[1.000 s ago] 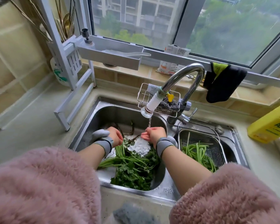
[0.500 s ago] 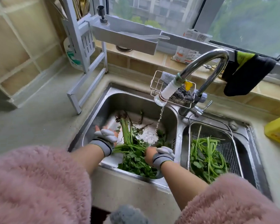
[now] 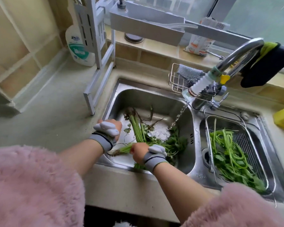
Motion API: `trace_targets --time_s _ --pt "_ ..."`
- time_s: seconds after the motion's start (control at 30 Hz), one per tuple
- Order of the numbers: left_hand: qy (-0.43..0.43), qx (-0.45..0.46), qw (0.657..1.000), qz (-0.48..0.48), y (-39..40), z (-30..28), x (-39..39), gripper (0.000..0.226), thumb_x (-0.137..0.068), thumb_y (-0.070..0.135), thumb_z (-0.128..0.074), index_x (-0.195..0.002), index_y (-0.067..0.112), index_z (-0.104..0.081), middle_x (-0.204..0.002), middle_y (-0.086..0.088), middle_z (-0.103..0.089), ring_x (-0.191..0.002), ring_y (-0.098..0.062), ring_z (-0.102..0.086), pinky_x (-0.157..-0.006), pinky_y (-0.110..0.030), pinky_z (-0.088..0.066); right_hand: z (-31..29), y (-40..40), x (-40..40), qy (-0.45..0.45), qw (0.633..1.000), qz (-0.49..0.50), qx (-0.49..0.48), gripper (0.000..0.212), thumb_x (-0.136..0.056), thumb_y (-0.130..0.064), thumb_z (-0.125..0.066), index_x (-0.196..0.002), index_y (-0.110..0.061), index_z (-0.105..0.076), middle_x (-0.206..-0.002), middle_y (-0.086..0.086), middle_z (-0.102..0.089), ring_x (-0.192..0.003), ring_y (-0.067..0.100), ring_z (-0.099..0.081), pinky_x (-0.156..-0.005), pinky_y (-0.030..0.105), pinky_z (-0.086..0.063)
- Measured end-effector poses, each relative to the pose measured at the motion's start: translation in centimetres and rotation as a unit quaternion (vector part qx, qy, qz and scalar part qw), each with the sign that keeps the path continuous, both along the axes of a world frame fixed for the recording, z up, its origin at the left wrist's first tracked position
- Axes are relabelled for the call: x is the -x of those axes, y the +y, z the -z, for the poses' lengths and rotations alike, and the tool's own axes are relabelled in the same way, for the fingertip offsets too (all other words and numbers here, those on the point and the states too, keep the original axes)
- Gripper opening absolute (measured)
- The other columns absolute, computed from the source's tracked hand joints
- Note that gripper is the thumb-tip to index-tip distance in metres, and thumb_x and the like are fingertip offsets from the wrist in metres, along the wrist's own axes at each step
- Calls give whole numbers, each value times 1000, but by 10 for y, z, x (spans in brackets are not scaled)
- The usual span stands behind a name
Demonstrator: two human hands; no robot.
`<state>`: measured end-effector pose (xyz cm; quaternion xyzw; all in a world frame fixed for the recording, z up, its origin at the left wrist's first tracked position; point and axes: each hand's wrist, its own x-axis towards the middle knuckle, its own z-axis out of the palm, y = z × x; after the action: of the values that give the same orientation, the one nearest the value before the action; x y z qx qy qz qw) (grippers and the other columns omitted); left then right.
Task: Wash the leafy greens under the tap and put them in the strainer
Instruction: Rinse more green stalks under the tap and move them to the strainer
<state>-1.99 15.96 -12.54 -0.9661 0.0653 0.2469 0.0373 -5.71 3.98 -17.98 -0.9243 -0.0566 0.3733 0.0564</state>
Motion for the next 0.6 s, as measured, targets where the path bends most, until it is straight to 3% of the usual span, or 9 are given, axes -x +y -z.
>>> trace_targets --time_s 0.07,0.13,0.2,0.27,0.4,0.47,0.6 --pt "-7 -20 999 24 5 3 1 33 -87 6 -40 -60 23 -33 -61 5 -33 -47 -10 -29 -47 -19 -17 1 15 -4 16 999 -37 21 35 -94 -5 -39 -124 -5 -56 -127 16 -56 -115 33 -54 -97 38 -46" --pt "-15 -19 1000 17 13 10 -4 36 -89 5 -39 -59 22 -29 -64 3 -35 -51 -12 -36 -50 -19 -22 9 32 -11 47 995 -74 48 38 -95 -5 -37 -130 -7 -51 -132 13 -52 -119 34 -51 -100 41 -44" --pt "-20 12 1000 -11 18 12 -12 36 -90 5 -41 -59 19 -28 -71 1 -41 -70 -19 -52 -62 -23 -31 19 43 -19 64 990 -112 61 33 -95 -5 -38 -125 -3 -51 -132 16 -51 -120 33 -51 -99 40 -44" --pt "-26 33 999 -21 19 6 -20 33 -90 5 -39 -60 17 -31 -70 1 -42 -78 -19 -48 -71 -26 -33 32 48 -26 72 982 -143 97 33 -95 -7 -37 -127 -5 -46 -136 18 -46 -123 32 -48 -99 42 -43" --pt "-37 27 999 -7 20 13 -33 33 -91 7 -40 -60 17 -33 -65 3 -36 -79 -17 -44 -76 -27 -32 56 64 -39 77 967 -198 139 48 -97 -13 -36 -144 -9 -26 -150 13 -26 -138 34 -27 -106 53 -34" --pt "-48 19 999 6 25 20 -36 33 -91 7 -43 -61 17 -34 -69 3 -39 -80 -16 -44 -76 -27 -31 64 72 -42 73 965 -207 142 49 -101 -19 -33 -147 -8 -21 -153 12 -20 -141 32 -20 -110 52 -26" --pt "-58 9 998 8 32 31 -43 32 -87 5 -47 -59 16 -37 -63 3 -37 -64 -13 -42 -67 -24 -32 84 75 -45 58 964 -215 146 43 -100 -22 -33 -142 -11 -33 -149 11 -30 -139 27 -25 -109 44 -27"
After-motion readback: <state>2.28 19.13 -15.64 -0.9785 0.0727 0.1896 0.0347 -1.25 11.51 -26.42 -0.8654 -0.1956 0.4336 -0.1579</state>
